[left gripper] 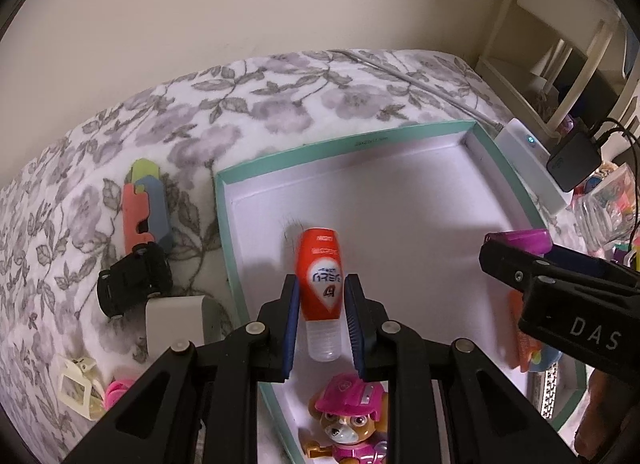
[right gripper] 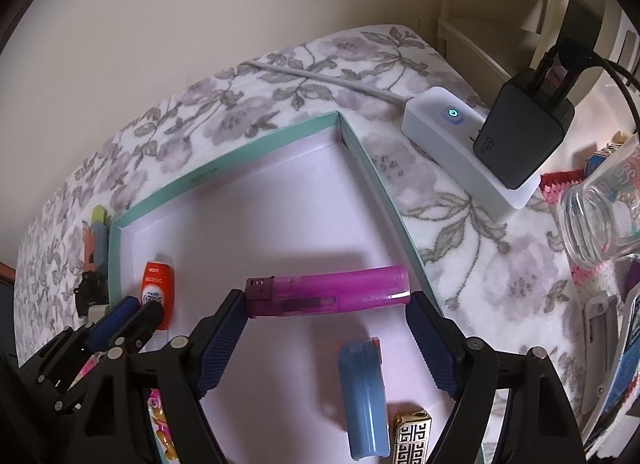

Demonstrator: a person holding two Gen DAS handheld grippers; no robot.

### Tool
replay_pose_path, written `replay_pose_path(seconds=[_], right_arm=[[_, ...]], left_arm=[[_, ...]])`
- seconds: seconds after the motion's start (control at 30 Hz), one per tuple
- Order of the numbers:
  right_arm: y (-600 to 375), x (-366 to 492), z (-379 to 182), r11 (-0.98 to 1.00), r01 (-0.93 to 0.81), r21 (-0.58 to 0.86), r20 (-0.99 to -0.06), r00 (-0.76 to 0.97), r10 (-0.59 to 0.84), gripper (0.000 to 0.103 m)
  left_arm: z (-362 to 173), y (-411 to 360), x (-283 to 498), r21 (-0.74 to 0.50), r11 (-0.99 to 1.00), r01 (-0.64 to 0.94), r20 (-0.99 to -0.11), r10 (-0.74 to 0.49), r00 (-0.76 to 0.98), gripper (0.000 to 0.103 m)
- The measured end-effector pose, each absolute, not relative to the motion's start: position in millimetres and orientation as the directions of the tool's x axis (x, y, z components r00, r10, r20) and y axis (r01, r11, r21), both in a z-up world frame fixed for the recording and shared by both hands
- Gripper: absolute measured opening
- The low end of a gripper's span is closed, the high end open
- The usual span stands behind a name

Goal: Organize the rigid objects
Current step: 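Carry the lighter and glue bottle into the tray and open the right gripper, then open the left gripper releasing the glue bottle and withdraw both tools to the pile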

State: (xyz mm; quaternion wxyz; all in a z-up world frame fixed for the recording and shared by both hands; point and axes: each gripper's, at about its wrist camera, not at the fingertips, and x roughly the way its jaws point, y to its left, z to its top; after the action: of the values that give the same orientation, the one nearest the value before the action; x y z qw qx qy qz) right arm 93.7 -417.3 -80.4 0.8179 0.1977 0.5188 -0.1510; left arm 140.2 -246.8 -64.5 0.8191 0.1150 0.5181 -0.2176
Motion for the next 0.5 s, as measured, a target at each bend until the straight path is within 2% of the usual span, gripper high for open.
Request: replay_pose_path(seconds=[0.37, 0.47, 0.5], right_arm=[[-418.1, 91.9, -64.0, 0.885, 0.438, 0.159, -0.897, 0.438, -0.056, 0.086], [-418.6, 90.5, -56.0, 0.884, 0.439, 0.157, -0.89, 0.452, -0.066, 0.086], [-418.8, 89.9, -52.8, 0.884, 0.439, 0.159, -0.887, 0.457, -0.068, 0.086]], left_arm=[[-47.8, -240.1, 143.8, -0.061, 0.893, 0.446, -0.888, -0.253, 0.385, 0.024], [-38.8, -233.0, 147.0, -0.075, 0.903, 0.422, -0.879, -0.26, 0.4, 0.032], [-35.9, -230.4, 148.3, -0.077, 0.907, 0.414, -0.876, -0.26, 0.406, 0.039]])
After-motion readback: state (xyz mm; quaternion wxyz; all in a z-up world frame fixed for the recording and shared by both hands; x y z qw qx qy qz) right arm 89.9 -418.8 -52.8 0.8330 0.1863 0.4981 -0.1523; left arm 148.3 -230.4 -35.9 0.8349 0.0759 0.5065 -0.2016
